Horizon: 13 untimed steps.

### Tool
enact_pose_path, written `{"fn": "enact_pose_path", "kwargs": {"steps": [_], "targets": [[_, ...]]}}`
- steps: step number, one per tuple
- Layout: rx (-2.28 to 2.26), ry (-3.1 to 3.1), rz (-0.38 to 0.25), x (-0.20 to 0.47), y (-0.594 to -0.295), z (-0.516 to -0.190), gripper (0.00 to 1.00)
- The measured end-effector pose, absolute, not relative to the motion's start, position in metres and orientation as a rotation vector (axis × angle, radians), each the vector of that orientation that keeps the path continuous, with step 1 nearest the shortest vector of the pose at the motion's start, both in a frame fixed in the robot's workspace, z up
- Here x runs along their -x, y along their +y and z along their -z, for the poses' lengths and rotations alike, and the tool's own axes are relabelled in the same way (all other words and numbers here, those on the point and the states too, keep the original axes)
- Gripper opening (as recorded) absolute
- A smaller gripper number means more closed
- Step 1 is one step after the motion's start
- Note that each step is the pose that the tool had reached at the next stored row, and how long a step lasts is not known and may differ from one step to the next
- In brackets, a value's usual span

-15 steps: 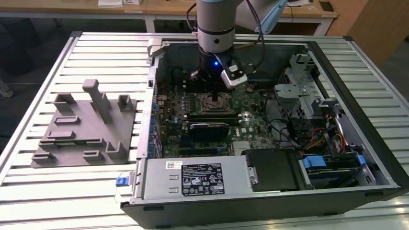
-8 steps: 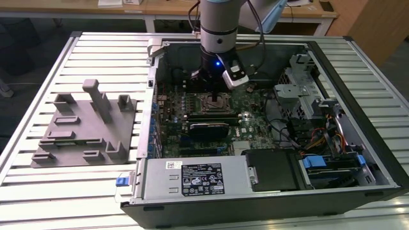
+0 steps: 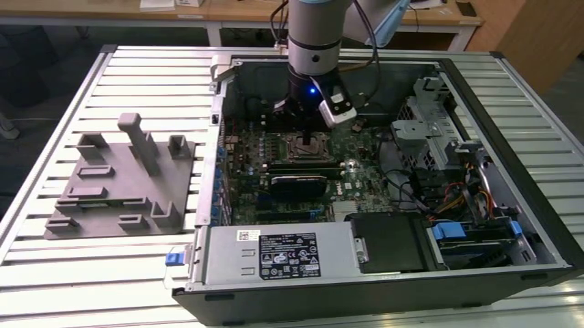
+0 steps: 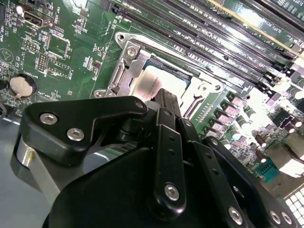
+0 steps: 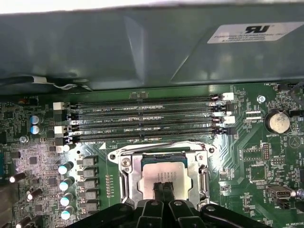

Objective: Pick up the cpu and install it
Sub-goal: 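Install the first cpu locking lever, then install the second cpu locking lever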

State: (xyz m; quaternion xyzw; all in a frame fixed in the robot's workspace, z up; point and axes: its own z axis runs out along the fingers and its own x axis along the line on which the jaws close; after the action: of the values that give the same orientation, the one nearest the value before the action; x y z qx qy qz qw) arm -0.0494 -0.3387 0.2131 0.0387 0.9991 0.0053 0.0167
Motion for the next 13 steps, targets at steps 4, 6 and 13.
{"fn": "enact_pose_path", "kwargs": {"steps": [4,6,13], "targets": [[-0.118,3.106,-0.016,0.049,-0.339,-0.221,0.11],[-0.117,3.106,-0.016,0.049,-0.339,-0.224,0.11],[-0.114,3.106,-0.016,0.049,-0.339,-0.228,0.11]]}}
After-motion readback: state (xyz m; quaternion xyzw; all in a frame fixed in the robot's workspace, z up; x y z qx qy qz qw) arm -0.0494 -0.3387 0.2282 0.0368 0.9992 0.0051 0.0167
